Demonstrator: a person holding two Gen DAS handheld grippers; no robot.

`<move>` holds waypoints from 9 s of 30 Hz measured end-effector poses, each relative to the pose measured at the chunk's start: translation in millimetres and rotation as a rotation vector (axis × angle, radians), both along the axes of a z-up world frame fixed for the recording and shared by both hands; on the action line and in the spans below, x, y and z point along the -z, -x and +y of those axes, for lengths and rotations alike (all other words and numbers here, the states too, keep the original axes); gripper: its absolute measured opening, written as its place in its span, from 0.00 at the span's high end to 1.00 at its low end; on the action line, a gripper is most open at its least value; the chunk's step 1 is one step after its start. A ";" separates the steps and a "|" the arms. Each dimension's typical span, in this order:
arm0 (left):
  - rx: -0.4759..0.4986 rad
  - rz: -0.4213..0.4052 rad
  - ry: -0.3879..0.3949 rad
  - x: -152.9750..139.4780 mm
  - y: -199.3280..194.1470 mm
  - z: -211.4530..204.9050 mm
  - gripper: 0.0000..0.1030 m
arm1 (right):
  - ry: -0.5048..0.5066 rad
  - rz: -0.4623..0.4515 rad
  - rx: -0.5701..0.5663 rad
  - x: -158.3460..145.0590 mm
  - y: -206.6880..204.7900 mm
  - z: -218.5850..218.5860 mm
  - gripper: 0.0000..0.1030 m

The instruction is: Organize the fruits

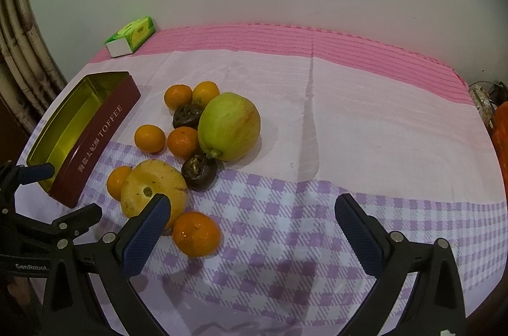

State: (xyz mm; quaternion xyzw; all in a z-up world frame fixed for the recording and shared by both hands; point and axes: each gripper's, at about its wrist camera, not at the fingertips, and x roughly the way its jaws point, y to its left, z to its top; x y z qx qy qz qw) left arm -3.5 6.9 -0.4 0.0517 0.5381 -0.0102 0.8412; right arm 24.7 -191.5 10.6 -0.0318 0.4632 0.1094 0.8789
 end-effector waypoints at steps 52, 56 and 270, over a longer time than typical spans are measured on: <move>0.006 0.012 0.071 1.9 -2.4 11.7 0.00 | 0.022 0.167 -0.140 47.5 4.0 40.0 0.42; 0.011 0.015 0.071 2.7 -2.8 10.7 0.00 | 0.018 0.177 -0.148 50.9 2.9 43.1 0.52; -0.548 -0.113 0.003 -16.8 -2.4 278.2 0.12 | 0.076 0.093 -0.524 36.2 -39.4 307.3 0.62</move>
